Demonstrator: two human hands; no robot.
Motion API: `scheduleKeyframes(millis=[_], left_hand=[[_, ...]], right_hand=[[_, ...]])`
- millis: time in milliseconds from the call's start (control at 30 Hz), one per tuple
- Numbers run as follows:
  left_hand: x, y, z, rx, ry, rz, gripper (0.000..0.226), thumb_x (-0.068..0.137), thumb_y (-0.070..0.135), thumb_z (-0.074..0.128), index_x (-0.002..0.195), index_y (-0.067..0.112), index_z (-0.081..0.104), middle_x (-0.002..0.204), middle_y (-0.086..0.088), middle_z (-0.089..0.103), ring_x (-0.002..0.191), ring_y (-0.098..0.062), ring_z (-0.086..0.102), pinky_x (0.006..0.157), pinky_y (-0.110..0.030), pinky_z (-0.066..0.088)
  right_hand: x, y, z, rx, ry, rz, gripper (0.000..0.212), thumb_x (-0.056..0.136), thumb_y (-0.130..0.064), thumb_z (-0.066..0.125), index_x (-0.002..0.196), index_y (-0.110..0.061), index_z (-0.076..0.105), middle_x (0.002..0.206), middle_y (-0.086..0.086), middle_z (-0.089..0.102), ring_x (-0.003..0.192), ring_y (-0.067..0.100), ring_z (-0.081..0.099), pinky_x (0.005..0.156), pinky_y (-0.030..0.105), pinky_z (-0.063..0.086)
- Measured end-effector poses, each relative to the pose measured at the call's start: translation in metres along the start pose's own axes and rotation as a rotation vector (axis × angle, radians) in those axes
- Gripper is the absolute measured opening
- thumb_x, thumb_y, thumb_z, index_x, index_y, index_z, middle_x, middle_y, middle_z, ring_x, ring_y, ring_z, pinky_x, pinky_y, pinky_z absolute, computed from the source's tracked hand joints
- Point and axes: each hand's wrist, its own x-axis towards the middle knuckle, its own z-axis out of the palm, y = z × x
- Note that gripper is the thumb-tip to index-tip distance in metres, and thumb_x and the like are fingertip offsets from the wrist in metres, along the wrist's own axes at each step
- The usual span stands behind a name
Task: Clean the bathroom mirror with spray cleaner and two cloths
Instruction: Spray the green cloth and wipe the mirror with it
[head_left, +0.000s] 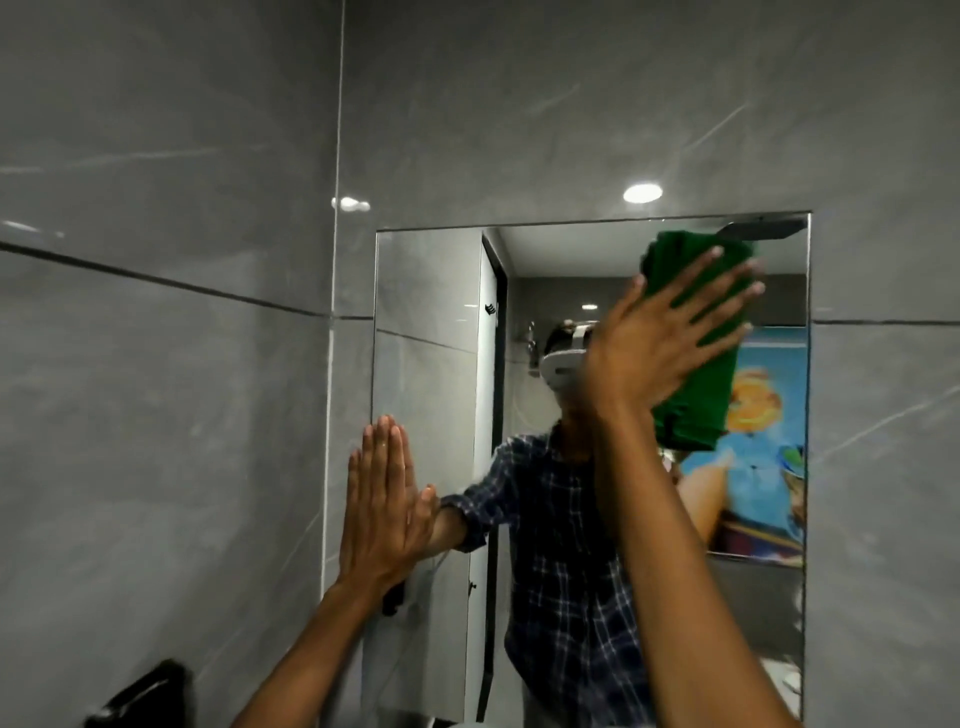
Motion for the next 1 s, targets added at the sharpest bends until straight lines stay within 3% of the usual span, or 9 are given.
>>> scheduleKeyframes(millis=[100, 233, 367, 467, 567, 667, 800, 900, 1000], left_hand=[[-0.001, -0.002, 0.005, 0.01, 0.015, 0.018, 0.075, 0.103, 0.045, 0.02, 0.165, 0.007, 0.001, 0.175, -0.016, 0.002, 0.163, -0.034, 0.008, 0.132, -0.054, 0.011], [0.0, -0.006, 0.009, 0.025, 0.057, 0.028, 0.076, 0.101, 0.038, 0.029, 0.165, 0.006, 0.006, 0.176, -0.014, 0.003, 0.163, -0.031, 0.009, 0.13, -0.056, 0.015], [-0.002, -0.008, 0.01, 0.047, 0.12, 0.059, 0.071, 0.105, 0.042, 0.024, 0.165, 0.009, 0.004, 0.176, -0.009, -0.003, 0.164, -0.025, 0.004, 0.128, -0.057, 0.017], [-0.001, -0.006, 0.008, 0.044, 0.102, 0.027, 0.077, 0.099, 0.038, 0.031, 0.166, 0.01, 0.003, 0.176, -0.012, 0.002, 0.164, -0.025, 0.004, 0.128, -0.058, 0.016], [0.0, -0.001, 0.004, 0.009, 0.106, 0.017, 0.079, 0.098, 0.035, 0.031, 0.166, 0.013, -0.001, 0.174, -0.018, 0.011, 0.162, -0.029, 0.009, 0.127, -0.059, 0.018], [-0.001, 0.005, -0.001, -0.015, 0.107, 0.013, 0.079, 0.096, 0.033, 0.031, 0.165, 0.015, -0.004, 0.171, -0.023, 0.018, 0.159, -0.035, 0.014, 0.125, -0.061, 0.019], [-0.001, 0.009, -0.003, -0.044, 0.094, 0.002, 0.079, 0.096, 0.033, 0.031, 0.165, 0.016, -0.005, 0.171, -0.023, 0.017, 0.159, -0.035, 0.013, 0.126, -0.061, 0.018], [0.0, 0.009, -0.003, -0.072, 0.085, -0.012, 0.079, 0.097, 0.033, 0.029, 0.165, 0.018, -0.007, 0.173, -0.02, 0.012, 0.161, -0.033, 0.01, 0.128, -0.058, 0.013], [-0.002, 0.004, -0.003, -0.08, 0.081, 0.008, 0.077, 0.098, 0.032, 0.029, 0.166, 0.017, -0.006, 0.175, -0.015, 0.005, 0.163, -0.029, 0.005, 0.131, -0.051, 0.004]], right_hand=[[-0.03, -0.061, 0.015, 0.025, -0.048, -0.205, 0.076, 0.106, -0.051, 0.028, 0.166, -0.006, 0.014, 0.172, 0.026, 0.013, 0.16, 0.045, 0.014, 0.128, 0.066, 0.012], [-0.112, -0.106, 0.036, 0.125, -0.322, -0.76, 0.076, 0.107, -0.042, 0.035, 0.167, -0.01, 0.001, 0.175, 0.021, -0.008, 0.162, 0.04, -0.007, 0.13, 0.06, -0.003], [-0.147, -0.096, 0.044, -0.009, -0.445, -1.202, 0.078, 0.105, -0.041, 0.042, 0.168, -0.014, 0.006, 0.175, 0.017, -0.005, 0.162, 0.036, -0.009, 0.131, 0.056, -0.007], [-0.12, -0.055, 0.035, -0.022, -0.435, -1.303, 0.077, 0.104, -0.044, 0.041, 0.167, -0.017, 0.007, 0.176, 0.013, -0.003, 0.163, 0.033, -0.006, 0.13, 0.055, -0.009], [-0.055, -0.004, 0.02, -0.024, -0.292, -1.125, 0.08, 0.101, -0.047, 0.041, 0.168, -0.019, 0.006, 0.175, 0.012, -0.005, 0.163, 0.033, -0.001, 0.129, 0.057, -0.004], [0.025, 0.043, 0.0, -0.077, -0.103, -0.79, 0.081, 0.102, -0.05, 0.033, 0.166, -0.019, -0.005, 0.171, 0.009, -0.014, 0.162, 0.031, -0.002, 0.129, 0.056, -0.001], [0.07, 0.064, -0.016, -0.06, 0.02, -0.223, 0.073, 0.106, -0.047, 0.027, 0.167, -0.015, 0.002, 0.175, 0.019, 0.006, 0.162, 0.04, 0.009, 0.129, 0.063, 0.015], [0.046, 0.028, -0.009, -0.027, 0.053, -0.046, 0.072, 0.106, -0.044, 0.03, 0.166, -0.01, 0.009, 0.173, 0.024, 0.014, 0.159, 0.045, 0.016, 0.127, 0.065, 0.019], [-0.012, -0.025, 0.007, 0.006, 0.006, -0.113, 0.075, 0.102, -0.039, 0.035, 0.165, -0.005, 0.013, 0.172, 0.027, 0.015, 0.159, 0.047, 0.017, 0.127, 0.065, 0.017]])
